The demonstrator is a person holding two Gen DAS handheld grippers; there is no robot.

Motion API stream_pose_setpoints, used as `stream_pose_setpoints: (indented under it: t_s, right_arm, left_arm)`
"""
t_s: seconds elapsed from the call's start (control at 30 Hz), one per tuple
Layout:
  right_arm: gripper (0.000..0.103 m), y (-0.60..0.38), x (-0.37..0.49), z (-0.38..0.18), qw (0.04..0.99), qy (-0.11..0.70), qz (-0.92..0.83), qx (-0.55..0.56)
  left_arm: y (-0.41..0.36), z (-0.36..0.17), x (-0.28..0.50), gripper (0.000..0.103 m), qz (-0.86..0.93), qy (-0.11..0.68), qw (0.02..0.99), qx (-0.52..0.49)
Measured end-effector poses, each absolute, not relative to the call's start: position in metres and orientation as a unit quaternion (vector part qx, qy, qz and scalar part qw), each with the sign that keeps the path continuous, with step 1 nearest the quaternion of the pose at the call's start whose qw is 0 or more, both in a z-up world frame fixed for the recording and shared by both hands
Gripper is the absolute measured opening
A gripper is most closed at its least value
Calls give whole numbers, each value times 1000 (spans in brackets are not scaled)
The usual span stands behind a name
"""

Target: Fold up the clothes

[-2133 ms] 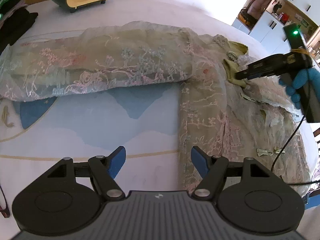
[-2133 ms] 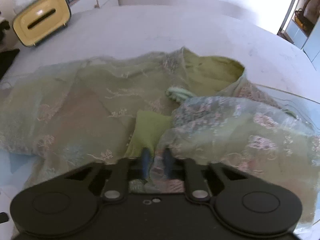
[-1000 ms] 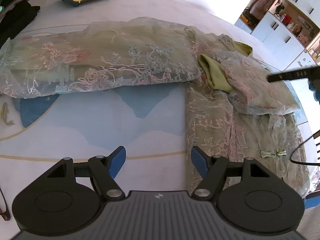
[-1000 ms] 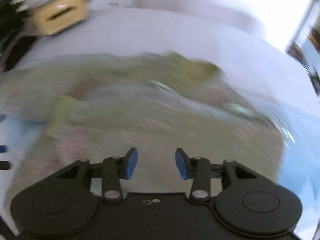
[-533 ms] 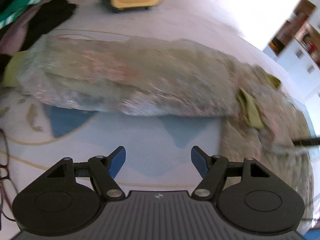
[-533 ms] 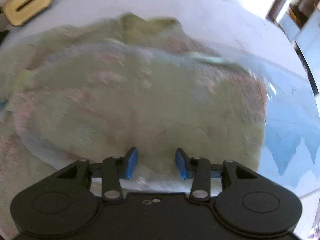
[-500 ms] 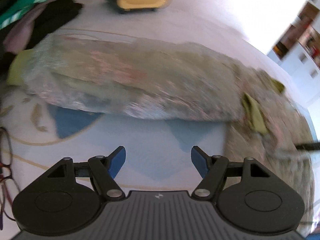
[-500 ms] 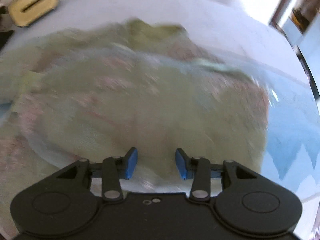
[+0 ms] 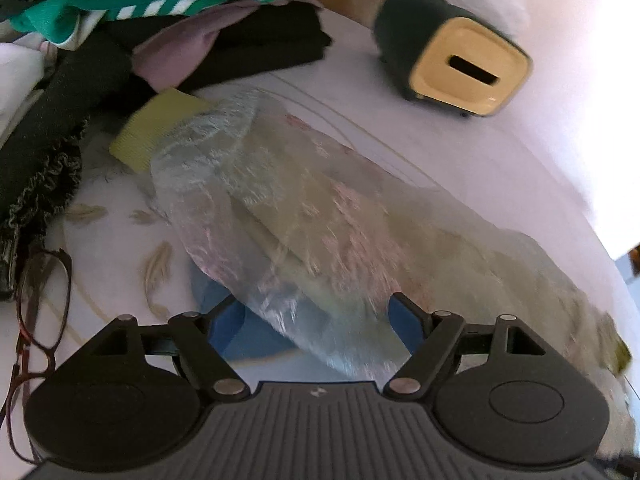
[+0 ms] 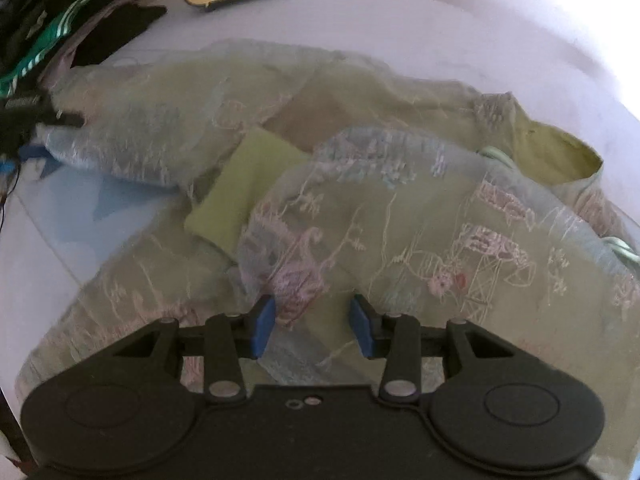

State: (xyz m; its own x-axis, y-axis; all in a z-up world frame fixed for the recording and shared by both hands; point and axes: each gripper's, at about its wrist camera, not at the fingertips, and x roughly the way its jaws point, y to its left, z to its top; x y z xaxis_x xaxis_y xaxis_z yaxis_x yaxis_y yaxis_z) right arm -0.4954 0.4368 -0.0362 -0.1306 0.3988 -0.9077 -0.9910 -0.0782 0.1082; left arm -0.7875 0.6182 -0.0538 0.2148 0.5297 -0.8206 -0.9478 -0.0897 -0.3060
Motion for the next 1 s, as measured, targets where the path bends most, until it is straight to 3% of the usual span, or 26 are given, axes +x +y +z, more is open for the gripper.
stream_pose_setpoints:
  t_s: [0.27, 0.3, 0.33, 0.37, 0.47, 0.67, 0.8, 1.0]
  right_arm:
    - [103, 409, -461, -21, 585, 407, 603, -358]
    - [103, 402, -453, -20, 595, 409, 594, -354]
    - [103, 396, -443, -19, 605, 414, 583, -349]
    - [103, 390, -433, -19, 616, 420, 571, -344]
    - [103, 374, -403, -19, 643, 436, 538, -327]
    - [103, 356, -371, -34, 660, 468, 499, -310]
    - [103, 350, -365, -44, 663, 482, 490, -297]
    - [103, 345, -367, -46, 662, 476, 499, -293]
  left_arm:
    - [640, -57, -776, 78, 629, 227, 607, -430]
    - [642, -57, -775, 73, 630, 224, 607, -430]
    - [643, -57, -774, 61, 627, 221, 612, -428]
    - [644, -56, -771, 29, 626, 228, 614, -424]
    - [643, -49, -762, 7, 625, 243, 629, -393]
    - [619, 0, -730, 5, 600, 248, 711, -270]
    - [581, 39, -681, 5, 549, 260, 784, -130]
    - [510, 53, -597, 5, 426, 267, 865, 0]
